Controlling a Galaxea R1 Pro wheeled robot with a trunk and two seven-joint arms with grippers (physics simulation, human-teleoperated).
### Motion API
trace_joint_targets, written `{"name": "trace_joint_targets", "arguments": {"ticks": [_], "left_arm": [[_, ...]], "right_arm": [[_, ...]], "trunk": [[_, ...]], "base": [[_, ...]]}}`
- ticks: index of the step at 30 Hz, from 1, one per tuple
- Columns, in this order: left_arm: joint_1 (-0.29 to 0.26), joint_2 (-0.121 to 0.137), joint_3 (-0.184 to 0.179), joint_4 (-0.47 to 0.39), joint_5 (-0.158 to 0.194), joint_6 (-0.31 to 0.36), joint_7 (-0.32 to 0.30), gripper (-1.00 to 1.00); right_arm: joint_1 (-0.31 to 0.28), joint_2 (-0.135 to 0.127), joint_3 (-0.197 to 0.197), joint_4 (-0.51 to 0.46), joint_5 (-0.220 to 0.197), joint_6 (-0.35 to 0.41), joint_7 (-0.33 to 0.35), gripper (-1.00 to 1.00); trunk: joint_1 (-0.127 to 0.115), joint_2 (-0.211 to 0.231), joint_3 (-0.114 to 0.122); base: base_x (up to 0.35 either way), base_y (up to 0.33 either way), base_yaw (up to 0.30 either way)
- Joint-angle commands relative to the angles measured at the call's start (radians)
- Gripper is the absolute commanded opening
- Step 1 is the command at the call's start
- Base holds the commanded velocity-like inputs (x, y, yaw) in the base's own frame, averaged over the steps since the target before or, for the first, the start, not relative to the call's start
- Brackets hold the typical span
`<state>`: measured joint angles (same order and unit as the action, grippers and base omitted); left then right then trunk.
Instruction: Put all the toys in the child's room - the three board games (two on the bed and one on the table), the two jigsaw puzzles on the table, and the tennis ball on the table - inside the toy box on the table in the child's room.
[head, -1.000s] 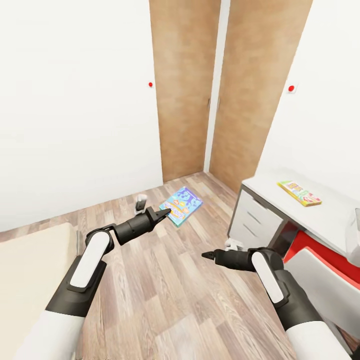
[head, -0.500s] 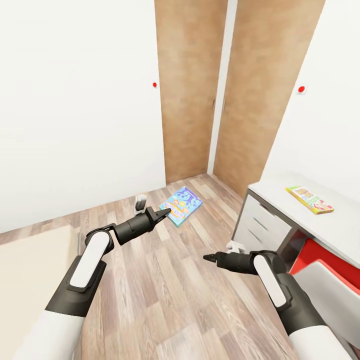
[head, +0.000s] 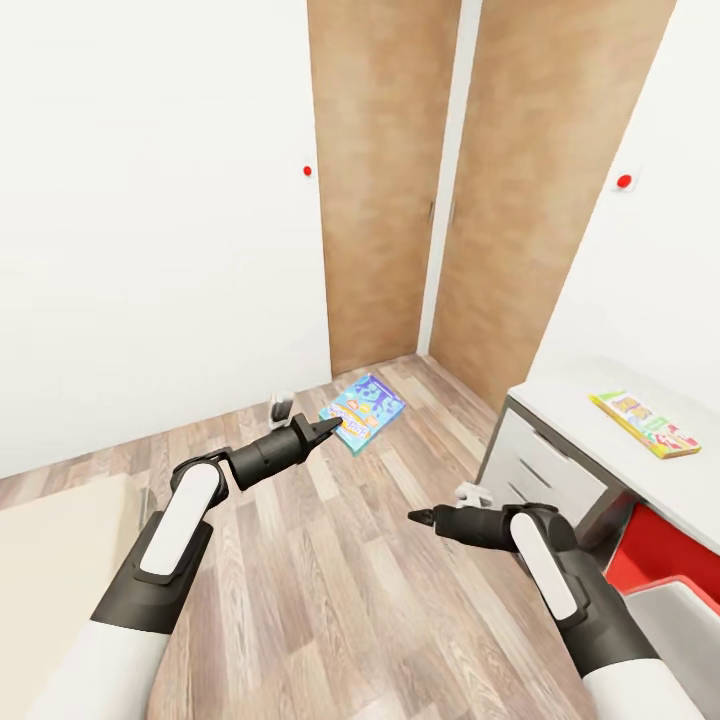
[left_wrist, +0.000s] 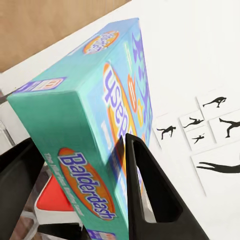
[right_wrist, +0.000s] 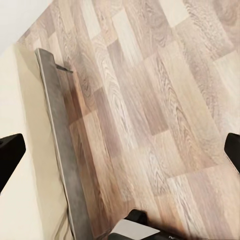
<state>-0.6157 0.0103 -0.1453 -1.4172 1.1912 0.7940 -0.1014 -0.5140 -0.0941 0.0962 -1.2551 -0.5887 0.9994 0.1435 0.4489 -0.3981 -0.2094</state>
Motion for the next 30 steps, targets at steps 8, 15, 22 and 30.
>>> {"name": "trace_joint_targets", "arguments": {"ticks": [8,15,22,30], "left_arm": [[-0.001,0.000,0.000,0.000,0.000,0.002,-0.005,-1.00],[-0.001,0.000,-0.001,0.000,0.000,0.002,-0.006,-1.00],[-0.001,-0.002,-0.003,-0.011,0.000,0.003,-0.004,-1.00],[-0.001,-0.004,-0.005,-0.034,0.000,0.003,-0.002,-1.00]], "right_arm": [[0.002,-0.005,0.000,-0.003,0.010,0.002,0.010,1.00],[0.007,-0.007,0.000,-0.019,0.010,0.002,0.011,1.00],[0.030,-0.013,-0.001,-0.088,0.010,0.006,0.010,1.00],[0.056,-0.038,-0.001,-0.196,0.009,0.018,0.009,1.00]], "trunk": [[0.001,-0.002,-0.002],[0.001,-0.002,-0.002],[0.001,-0.002,-0.002],[0.001,-0.002,-0.002]], "base": [[0.332,0.000,0.000],[0.333,0.000,0.000],[0.333,0.000,0.000],[0.333,0.000,0.000]]}}
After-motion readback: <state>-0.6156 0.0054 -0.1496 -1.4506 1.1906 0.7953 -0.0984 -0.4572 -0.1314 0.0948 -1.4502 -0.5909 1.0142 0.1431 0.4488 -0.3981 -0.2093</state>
